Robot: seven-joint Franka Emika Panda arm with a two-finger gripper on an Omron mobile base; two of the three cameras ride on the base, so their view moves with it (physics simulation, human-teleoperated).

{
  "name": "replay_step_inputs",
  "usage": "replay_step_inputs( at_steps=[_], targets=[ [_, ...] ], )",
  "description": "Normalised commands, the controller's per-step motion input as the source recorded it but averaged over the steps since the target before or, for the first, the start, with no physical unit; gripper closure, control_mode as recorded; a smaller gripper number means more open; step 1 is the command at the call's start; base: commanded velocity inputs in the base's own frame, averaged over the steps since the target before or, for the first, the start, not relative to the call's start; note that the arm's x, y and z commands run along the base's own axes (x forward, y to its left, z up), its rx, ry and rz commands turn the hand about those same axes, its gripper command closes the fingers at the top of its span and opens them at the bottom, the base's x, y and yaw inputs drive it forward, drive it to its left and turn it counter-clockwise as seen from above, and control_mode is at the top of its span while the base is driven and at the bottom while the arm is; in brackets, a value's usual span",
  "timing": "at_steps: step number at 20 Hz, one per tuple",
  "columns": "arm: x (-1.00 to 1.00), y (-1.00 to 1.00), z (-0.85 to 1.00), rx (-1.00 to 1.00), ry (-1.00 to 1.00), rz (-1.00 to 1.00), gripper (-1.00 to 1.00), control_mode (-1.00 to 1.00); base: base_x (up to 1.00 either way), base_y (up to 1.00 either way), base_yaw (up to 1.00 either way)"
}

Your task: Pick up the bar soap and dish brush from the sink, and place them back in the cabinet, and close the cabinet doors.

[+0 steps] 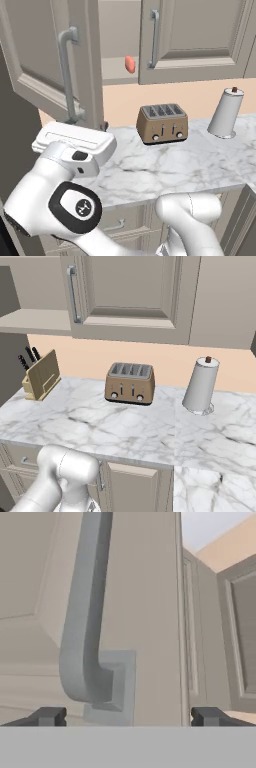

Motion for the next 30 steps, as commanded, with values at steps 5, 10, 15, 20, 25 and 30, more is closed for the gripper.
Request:
replay_step_inputs(
  at_steps=[5,10,15,20,25,30],
  targets=[
    [0.29,-0.15,-0.05,0.0,0.0,-0.16,-1.0,-1.0,0.0,0.0,0.0],
    [0.61,-0.07,-0.05,0.0,0.0,-0.02,-1.0,-1.0,0.0,0.0,0.0],
    [0.66,-0.04,-0.14,0.0,0.0,0.02,-1.0,-1.0,0.0,0.0,0.0],
    [0.55,0.0,-0.15,0.0,0.0,0.05,-1.0,-1.0,0.0,0.0,0.0],
    [0.59,0.0,-0.16,0.0,0.0,0.06,-1.0,-1.0,0.0,0.0,0.0],
    [0.64,0.0,-0.1,0.0,0.02,0.03,-1.0,-1.0,0.0,0.0,0.0]
  ],
)
